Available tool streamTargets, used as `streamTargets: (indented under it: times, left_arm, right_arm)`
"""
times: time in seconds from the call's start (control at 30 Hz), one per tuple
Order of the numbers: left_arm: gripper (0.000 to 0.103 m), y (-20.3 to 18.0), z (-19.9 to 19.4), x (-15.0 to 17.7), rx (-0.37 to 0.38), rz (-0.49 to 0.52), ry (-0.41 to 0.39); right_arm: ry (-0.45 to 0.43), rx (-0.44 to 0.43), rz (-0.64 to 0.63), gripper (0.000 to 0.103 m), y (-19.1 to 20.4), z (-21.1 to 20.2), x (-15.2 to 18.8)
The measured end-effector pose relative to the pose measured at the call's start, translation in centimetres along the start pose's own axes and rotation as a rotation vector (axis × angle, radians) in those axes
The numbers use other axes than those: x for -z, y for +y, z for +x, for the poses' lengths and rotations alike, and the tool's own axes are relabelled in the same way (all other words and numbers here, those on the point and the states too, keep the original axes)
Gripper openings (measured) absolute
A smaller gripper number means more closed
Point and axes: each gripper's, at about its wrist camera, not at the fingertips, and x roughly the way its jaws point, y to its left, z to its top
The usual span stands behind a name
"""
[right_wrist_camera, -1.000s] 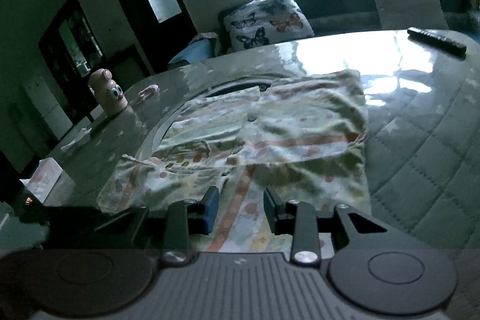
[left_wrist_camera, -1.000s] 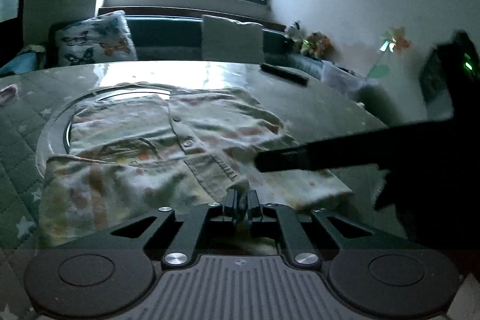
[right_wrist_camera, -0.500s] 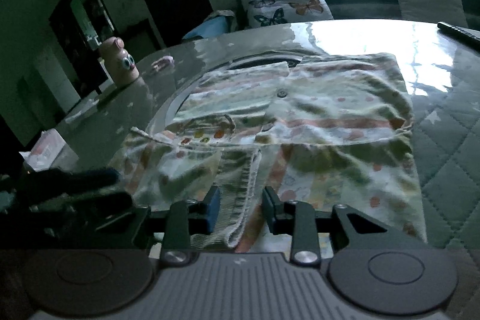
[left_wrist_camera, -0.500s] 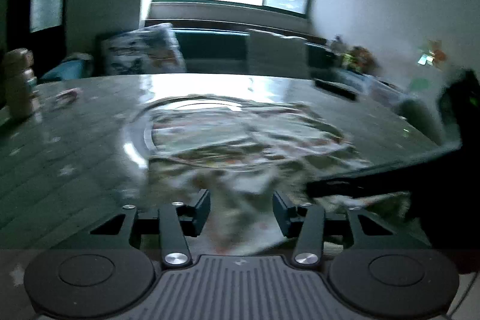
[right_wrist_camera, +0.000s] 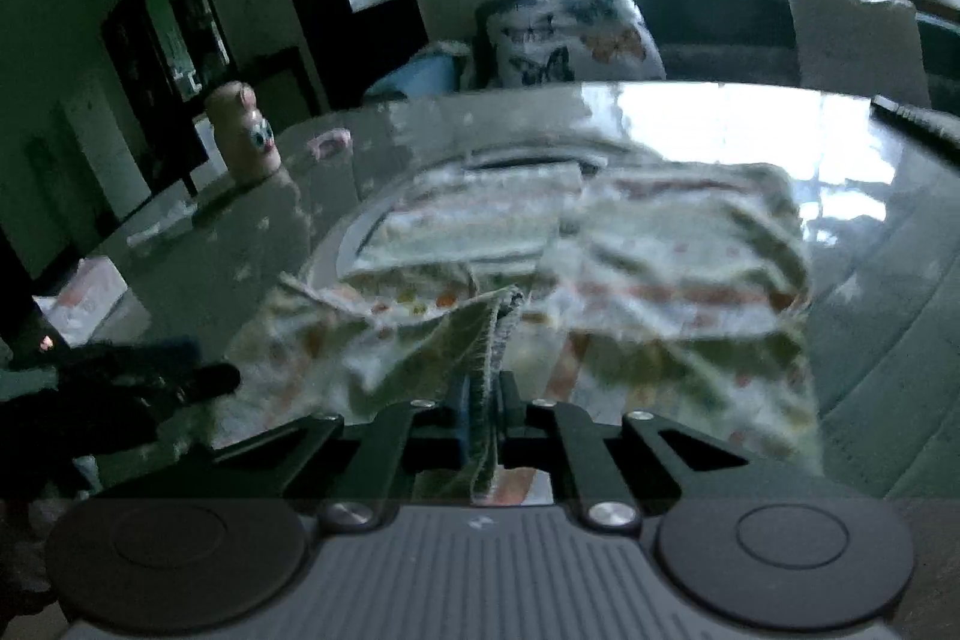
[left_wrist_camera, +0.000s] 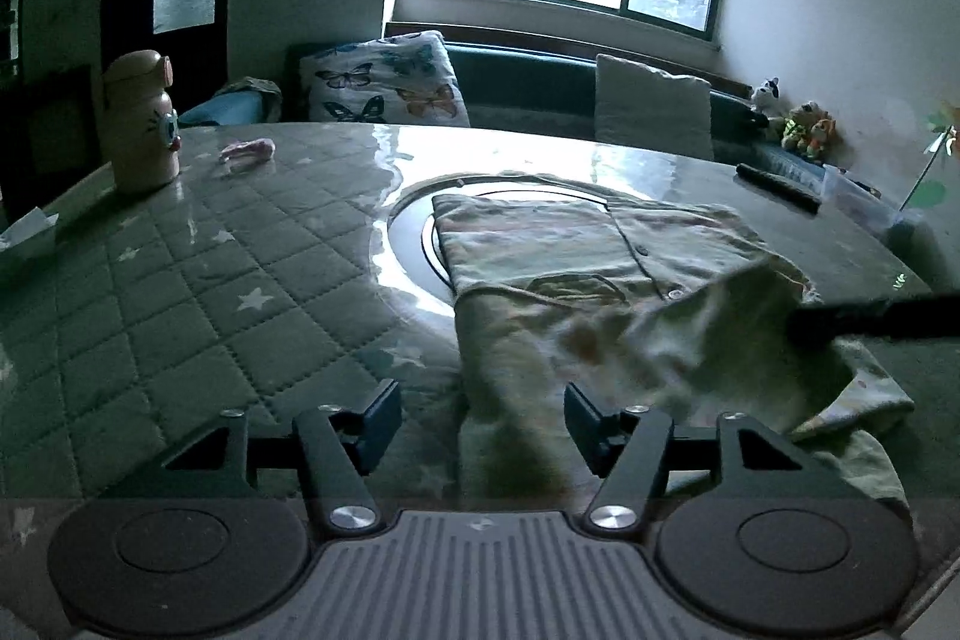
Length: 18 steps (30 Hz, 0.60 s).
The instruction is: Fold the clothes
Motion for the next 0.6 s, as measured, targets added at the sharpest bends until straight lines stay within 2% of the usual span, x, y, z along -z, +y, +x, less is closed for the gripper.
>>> streamTargets:
  times: [0.27,0.6]
  left_arm:
    - [0.066,-0.1,0.8,0.2,0.005,0.012,0.02]
    - [0.065,0.5,1.4,0.2,-0.038,0.026,0.052]
  right_arm:
    - [-0.109,0.068,0.009,0.007,-1.3,-4.4,-2.5]
    - [-0.018,0.159,0.088,0.007,-4.4,-1.3,-0.1]
